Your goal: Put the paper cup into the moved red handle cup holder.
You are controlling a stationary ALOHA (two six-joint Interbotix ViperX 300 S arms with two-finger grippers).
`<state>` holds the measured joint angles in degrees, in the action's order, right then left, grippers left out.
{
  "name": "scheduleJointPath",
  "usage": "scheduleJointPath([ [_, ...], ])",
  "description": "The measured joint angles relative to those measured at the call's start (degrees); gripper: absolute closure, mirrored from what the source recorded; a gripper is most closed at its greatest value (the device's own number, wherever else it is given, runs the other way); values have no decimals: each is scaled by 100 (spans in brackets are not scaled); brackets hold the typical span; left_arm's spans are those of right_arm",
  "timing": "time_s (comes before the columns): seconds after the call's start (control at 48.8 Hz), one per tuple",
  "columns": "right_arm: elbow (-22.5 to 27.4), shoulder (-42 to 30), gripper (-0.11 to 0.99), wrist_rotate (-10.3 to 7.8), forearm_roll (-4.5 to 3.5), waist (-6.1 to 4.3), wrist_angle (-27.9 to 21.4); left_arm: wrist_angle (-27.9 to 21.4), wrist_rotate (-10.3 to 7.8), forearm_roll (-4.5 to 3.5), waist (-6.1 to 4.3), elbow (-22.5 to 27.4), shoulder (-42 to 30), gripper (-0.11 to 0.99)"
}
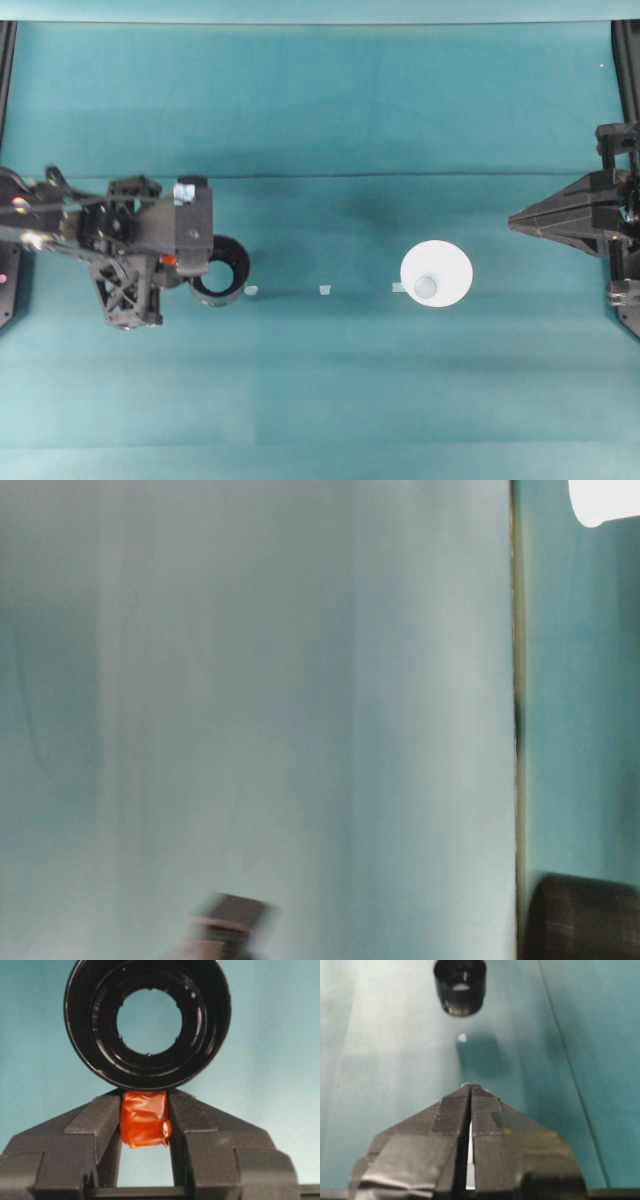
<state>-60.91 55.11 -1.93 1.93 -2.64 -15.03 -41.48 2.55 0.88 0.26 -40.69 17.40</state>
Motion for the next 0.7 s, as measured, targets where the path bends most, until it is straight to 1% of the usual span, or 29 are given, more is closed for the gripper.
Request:
scheduleJointPath([
  [0.021, -9, 0, 97, -9, 9, 0, 0, -62, -26, 0, 9, 62, 35, 59],
  [0.144, 0, 0, 97, -9, 0, 0, 0, -308, -114, 9, 9, 352, 158, 59],
  [0.287, 0, 9, 97, 0, 9, 0, -18, -431, -132, 0, 9, 633, 105, 59],
  [0.349, 0, 9, 97, -9, 9, 0, -35, -448, -158, 9, 0, 729, 9, 59],
  [0.39, 0, 0, 97, -9, 0, 0, -62, -448, -193, 9, 9, 817, -88, 59],
  [0.41, 0, 9, 97, 0, 9, 9, -62, -448, -211, 0, 0, 853, -132, 59],
  [0.513, 0, 9, 97, -9, 0, 9, -62, -448, -316, 9, 0, 1099, -369, 59],
  [0.554, 0, 9, 97, -9, 9, 0, -62, -448, -343, 9, 9, 1195, -475, 59],
  [0.697, 0, 18, 97, 0, 0, 0, -79, -369, -369, 9, 0, 1600, -896, 59],
])
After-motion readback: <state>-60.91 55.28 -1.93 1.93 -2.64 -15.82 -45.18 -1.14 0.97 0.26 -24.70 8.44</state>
